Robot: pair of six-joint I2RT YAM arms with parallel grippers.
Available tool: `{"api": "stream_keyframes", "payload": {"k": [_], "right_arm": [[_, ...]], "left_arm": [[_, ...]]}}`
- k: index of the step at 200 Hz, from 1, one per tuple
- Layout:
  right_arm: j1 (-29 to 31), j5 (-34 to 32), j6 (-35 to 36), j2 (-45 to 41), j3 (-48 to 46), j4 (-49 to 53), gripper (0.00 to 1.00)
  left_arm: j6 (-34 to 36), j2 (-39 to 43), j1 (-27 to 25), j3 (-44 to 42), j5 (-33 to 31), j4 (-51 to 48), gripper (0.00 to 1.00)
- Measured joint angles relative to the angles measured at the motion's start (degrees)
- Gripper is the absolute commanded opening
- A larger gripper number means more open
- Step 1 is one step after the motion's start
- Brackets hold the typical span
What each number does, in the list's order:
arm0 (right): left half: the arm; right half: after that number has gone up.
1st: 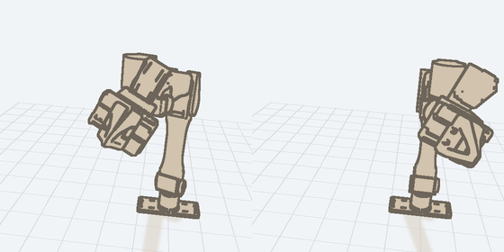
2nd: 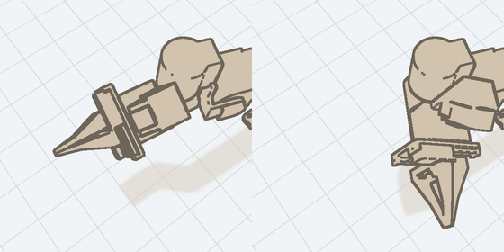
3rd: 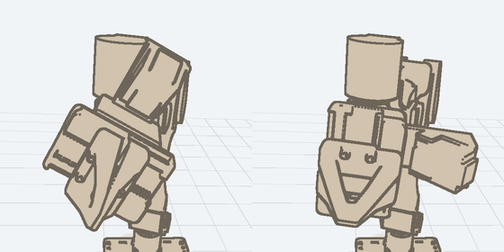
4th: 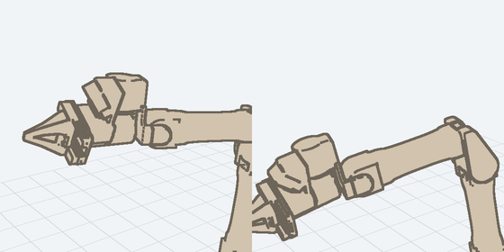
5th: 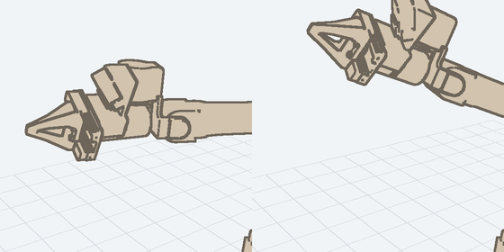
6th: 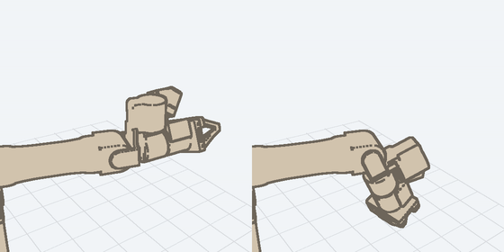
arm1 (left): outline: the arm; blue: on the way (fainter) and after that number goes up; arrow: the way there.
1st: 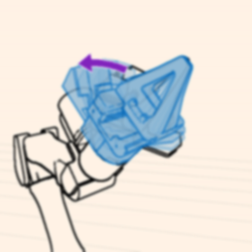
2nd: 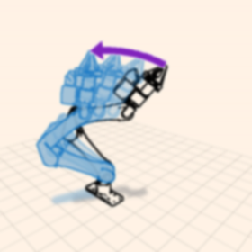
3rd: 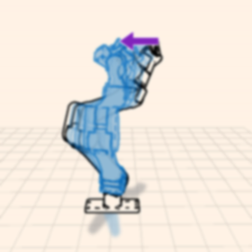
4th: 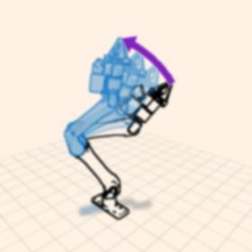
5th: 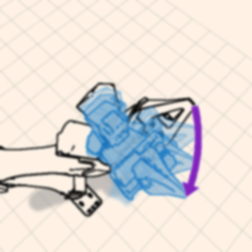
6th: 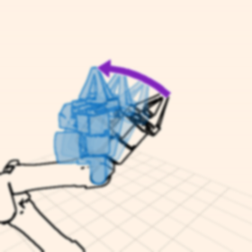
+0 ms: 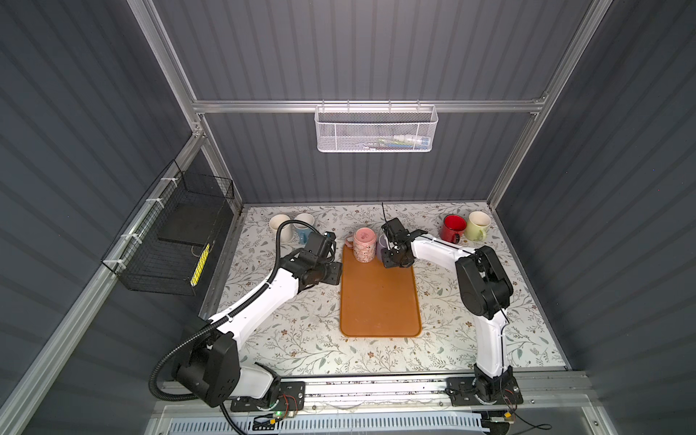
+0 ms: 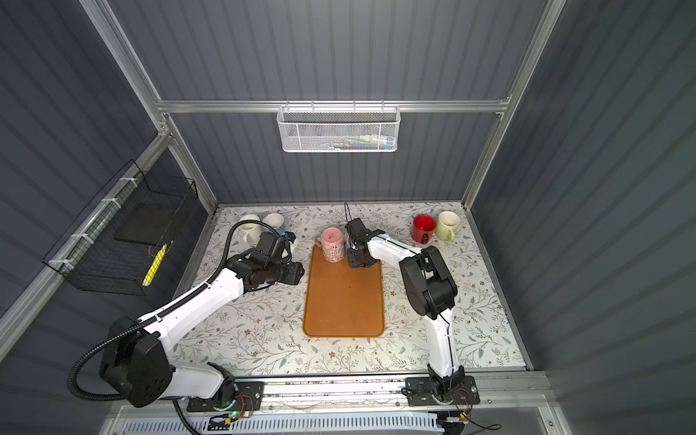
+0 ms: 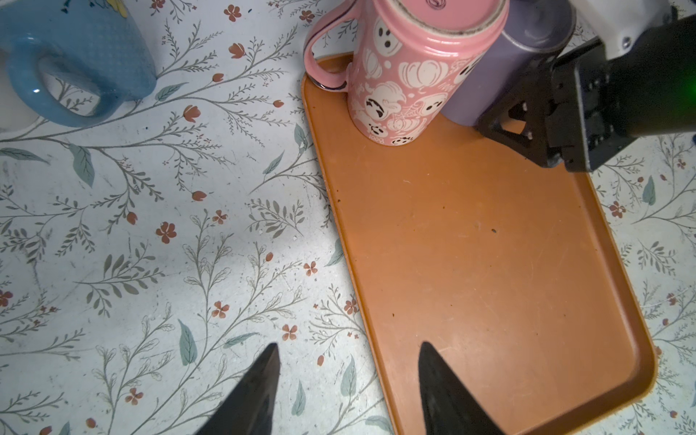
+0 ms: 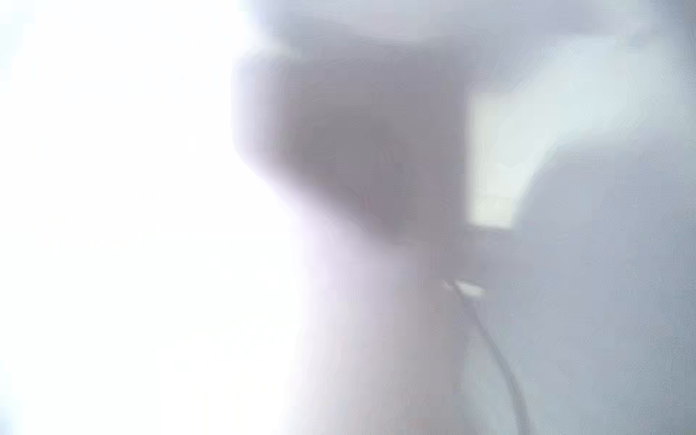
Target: Turn the mug right side up
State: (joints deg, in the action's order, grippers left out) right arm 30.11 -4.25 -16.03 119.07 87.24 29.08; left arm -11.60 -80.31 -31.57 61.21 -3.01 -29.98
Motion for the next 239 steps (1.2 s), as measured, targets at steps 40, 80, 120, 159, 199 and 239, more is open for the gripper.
{"api": "stream_keyframes", "payload": {"k": [40,80,120,159,199,239], "right_arm": [[0.46,-0.72,0.22,-8.20,-4.44,-0.70,0.27],[0.63,-1.51,0.39,-14.25,-6.45,-1.03,0.60],[0.63,-1.60,0.61,-15.56,-7.76,-1.20,0.64],[0.81,-0.83,-0.76,-15.30,-9.92,-1.14,0.65],[2.71,-0.92,-4.63,-13.70,-10.21,-0.92,0.68],[4.46,-1.22,-8.50,-8.79,-8.74,-0.26,0.67]], "left_arm": [[0.02,0.68,0.00,-0.61,-0.02,-0.02,0.59],[0.04,0.72,0.00,-0.66,-0.02,0.00,0.59],[0.02,0.72,0.00,-0.66,-0.02,0.00,0.59],[0.02,1.14,0.00,-0.96,-0.02,-0.07,0.59],[0.07,1.18,0.00,-0.96,-0.02,-0.02,0.59],[0.44,1.20,0.00,-0.96,-0.07,-0.04,0.59]]}}
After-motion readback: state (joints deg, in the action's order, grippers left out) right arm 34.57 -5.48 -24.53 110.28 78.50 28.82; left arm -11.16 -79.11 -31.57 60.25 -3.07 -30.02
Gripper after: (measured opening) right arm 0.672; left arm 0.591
